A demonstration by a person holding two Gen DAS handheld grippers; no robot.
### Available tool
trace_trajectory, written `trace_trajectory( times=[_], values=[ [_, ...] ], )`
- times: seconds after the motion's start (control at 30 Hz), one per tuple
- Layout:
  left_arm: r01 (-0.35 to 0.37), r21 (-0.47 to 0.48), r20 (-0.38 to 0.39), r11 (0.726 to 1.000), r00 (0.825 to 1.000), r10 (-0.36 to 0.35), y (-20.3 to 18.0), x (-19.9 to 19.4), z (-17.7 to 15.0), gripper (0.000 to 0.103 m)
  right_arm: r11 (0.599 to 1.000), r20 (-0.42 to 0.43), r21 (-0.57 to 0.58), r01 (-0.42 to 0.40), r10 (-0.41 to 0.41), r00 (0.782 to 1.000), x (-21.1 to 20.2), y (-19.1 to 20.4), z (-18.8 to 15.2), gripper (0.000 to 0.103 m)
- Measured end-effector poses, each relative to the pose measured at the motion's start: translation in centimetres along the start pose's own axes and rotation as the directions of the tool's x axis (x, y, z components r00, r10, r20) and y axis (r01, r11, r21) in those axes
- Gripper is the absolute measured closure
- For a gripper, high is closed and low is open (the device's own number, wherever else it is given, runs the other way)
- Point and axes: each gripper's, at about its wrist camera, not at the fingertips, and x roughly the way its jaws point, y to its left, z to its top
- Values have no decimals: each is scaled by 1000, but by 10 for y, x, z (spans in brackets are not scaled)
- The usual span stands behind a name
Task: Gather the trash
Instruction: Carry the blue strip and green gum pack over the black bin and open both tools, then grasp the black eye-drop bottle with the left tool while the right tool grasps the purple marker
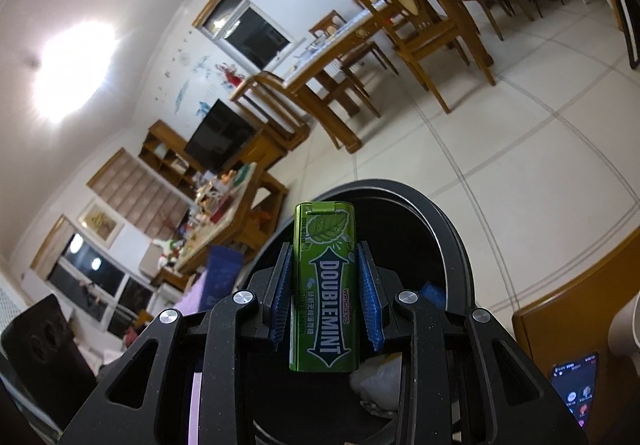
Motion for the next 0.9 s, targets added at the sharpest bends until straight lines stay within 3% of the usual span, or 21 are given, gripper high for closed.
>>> trace_trajectory(
  times=[0.47,0.63,0.7,0.83,0.9],
  values=[
    [-17,18,-63,1000,998,18,-13,23,-2,91,1000,-36,9,18,-18,999,21,-6,-12,71],
    [-19,17,-78,1000,997,20,-12,20,-2,90,1000,-45,3,18,-18,999,28,-1,-11,66],
    [-22,24,-81,999,996,24,-14,18,-3,85,1000,-42,-6,22,-23,999,30,2,-9,66],
    [-45,40,-52,998,998,47,-15,7,-4,47,999,-44,-15,29,-30,999,33,8,-12,66],
    [-52,44,-35,998,998,53,-14,1,-5,42,999,-45,-26,34,-35,998,35,12,-14,66]
  ],
)
